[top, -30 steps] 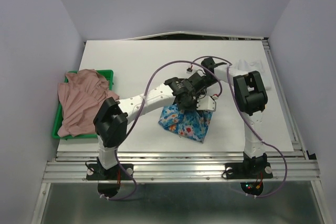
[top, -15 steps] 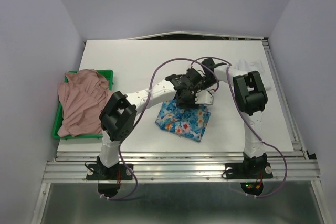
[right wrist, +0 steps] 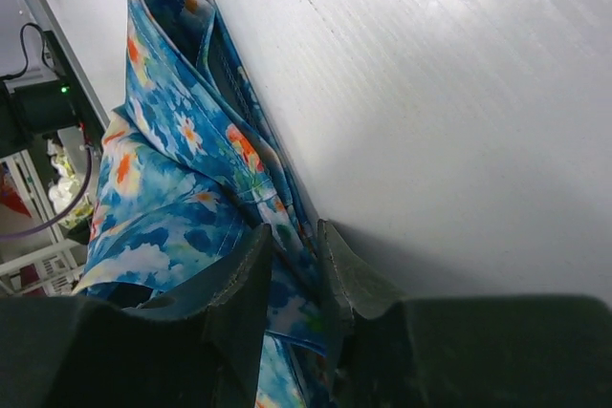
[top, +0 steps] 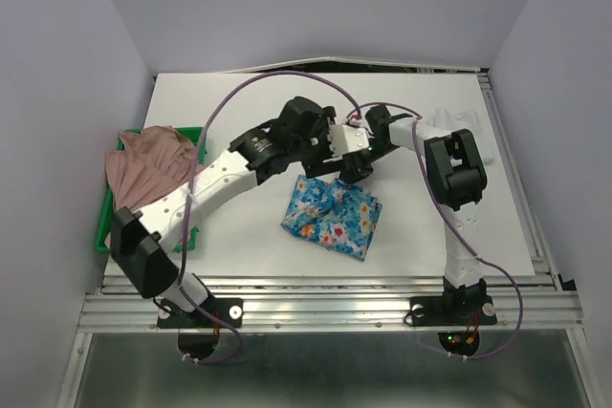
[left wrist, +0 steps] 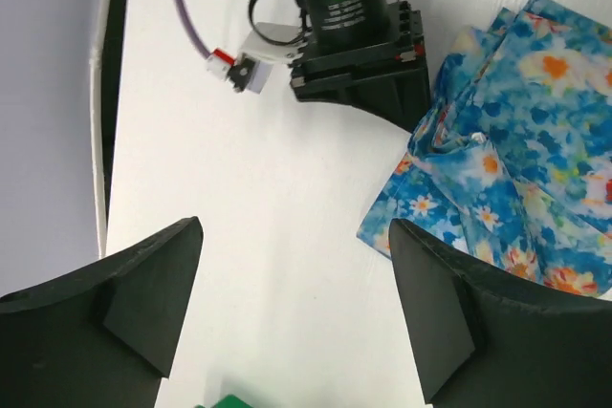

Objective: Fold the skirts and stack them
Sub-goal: Fold the skirt

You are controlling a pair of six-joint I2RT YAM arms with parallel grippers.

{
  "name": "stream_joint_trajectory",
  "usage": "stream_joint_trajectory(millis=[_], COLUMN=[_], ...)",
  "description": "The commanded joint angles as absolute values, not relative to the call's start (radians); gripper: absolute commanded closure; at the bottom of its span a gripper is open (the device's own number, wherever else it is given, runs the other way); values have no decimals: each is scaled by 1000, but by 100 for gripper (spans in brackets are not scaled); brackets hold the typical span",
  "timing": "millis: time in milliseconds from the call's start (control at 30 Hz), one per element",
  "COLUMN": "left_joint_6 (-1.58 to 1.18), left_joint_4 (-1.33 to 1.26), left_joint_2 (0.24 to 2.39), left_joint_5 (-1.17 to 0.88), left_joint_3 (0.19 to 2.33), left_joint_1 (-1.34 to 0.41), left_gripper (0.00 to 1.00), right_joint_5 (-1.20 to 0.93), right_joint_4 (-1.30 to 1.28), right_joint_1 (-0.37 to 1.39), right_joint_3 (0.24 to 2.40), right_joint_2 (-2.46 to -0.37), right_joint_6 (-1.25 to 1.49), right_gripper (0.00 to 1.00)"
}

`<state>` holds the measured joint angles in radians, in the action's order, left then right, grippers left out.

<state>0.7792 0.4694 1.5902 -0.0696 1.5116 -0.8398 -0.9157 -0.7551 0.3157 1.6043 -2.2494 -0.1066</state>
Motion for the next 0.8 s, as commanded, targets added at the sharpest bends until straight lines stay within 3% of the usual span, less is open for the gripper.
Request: stream_joint_trajectory(millis=[0, 267, 600, 767], left_joint_6=[680, 546, 520, 514], left_joint_4=[494, 491, 336, 288], left_joint_2=[1479, 1422, 1503, 1558], left_joint_5=[-143, -270, -325, -341], left_joint_3=[1372, 1096, 1092, 1092], left_joint_1=[-792, -788, -792, -795], left_gripper=[11, 13, 13, 19], right_joint_5=[-853, -796, -675, -692], right_joint_4=[-758, -758, -784, -844], right_joint_1=[313, 304, 282, 262], right_joint_3=[1657, 1695, 1724, 1672], right_joint_2=[-2255, -2171, -2017, -1913], right_joint_6=[-103, -74, -44, -49], right_gripper=[68, 62, 58, 57])
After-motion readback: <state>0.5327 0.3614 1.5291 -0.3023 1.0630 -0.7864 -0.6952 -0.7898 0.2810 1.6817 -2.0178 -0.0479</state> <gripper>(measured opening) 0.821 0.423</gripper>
